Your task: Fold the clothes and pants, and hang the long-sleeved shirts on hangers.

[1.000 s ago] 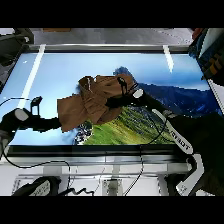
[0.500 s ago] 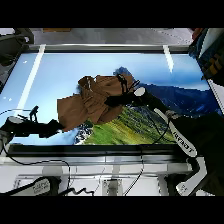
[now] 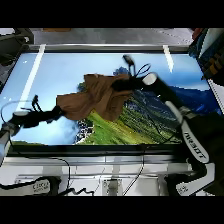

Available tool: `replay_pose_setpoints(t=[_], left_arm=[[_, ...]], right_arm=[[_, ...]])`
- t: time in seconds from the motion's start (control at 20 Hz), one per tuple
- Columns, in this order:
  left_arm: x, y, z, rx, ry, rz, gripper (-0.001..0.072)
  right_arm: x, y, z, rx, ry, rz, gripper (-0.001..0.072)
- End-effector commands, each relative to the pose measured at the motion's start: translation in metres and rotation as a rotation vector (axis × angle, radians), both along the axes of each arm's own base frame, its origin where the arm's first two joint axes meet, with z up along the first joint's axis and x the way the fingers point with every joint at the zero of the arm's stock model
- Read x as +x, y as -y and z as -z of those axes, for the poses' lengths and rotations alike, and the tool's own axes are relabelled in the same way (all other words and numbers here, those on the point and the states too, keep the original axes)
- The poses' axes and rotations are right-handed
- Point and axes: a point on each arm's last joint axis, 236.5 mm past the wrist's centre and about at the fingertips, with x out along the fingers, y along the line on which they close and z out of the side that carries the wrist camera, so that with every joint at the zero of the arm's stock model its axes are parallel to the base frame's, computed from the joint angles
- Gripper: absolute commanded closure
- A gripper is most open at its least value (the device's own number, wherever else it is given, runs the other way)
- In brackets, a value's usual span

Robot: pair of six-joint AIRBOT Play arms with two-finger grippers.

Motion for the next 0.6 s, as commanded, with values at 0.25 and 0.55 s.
replay_pose_setpoints(t=[0.25,0.55], left_arm=[[0.098,-0.105,-0.296,0.219,0.663,-0.137,0.0687],[0.072,-0.195,-0.355,0.337,0.756,-0.298,0.0687]], right_arm=[[0.048,0.243,-0.192,0.114,0.202,0.579,0.0677],[-0.002,0.349,-0.222,0.062,0.186,0.738,0.0676]])
